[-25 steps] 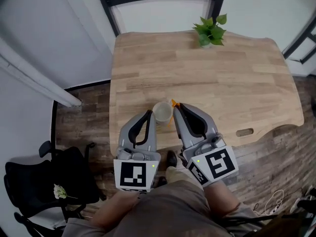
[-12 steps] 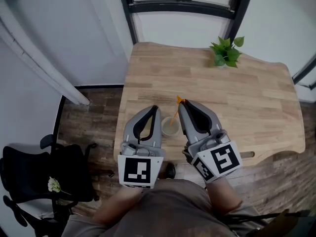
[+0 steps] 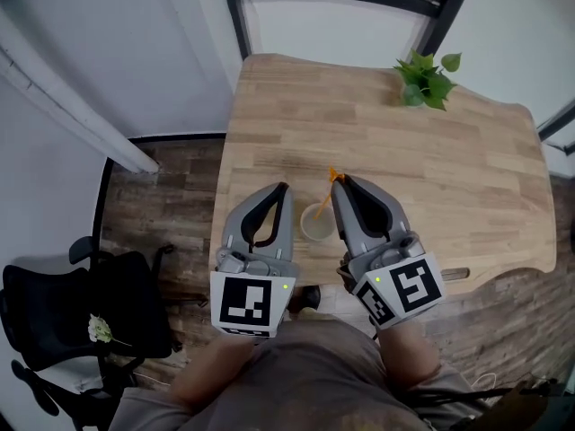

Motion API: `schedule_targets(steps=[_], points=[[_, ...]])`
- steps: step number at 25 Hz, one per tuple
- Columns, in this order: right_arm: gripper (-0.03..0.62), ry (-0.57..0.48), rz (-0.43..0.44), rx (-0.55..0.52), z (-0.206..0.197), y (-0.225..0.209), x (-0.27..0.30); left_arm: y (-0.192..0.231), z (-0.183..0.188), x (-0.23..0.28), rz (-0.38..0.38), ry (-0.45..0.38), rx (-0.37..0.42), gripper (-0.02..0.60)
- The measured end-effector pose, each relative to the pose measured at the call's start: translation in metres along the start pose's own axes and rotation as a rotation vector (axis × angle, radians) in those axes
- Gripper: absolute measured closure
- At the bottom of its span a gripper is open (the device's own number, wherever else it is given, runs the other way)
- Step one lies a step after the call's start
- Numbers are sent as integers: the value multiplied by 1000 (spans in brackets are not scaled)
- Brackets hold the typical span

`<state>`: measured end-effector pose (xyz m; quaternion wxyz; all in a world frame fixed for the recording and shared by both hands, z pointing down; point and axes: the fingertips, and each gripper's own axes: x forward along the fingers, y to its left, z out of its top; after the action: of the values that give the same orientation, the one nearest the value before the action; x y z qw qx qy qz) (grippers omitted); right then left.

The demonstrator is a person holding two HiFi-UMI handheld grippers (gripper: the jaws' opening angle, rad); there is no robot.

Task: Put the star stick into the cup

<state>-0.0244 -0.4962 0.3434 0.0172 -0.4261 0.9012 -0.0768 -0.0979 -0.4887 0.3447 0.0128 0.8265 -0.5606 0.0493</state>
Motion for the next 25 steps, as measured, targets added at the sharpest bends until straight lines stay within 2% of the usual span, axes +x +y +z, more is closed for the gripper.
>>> schedule_targets(steps=[4, 9, 16, 19, 25], points=[[549, 59, -55, 43, -30, -11, 3, 5, -22, 5, -44, 32, -48, 581], [549, 135, -93, 85, -71, -17, 1, 16, -54, 11, -63, 98, -97, 581], [545, 121, -140, 85, -79, -29, -1, 13, -73, 20, -112, 131, -117, 581], [510, 141, -164, 83, -87, -33, -4, 12, -79, 20, -124, 142, -122, 581], [508, 137, -209, 89, -91, -38, -14, 8, -76, 20, -143, 132, -115, 581]])
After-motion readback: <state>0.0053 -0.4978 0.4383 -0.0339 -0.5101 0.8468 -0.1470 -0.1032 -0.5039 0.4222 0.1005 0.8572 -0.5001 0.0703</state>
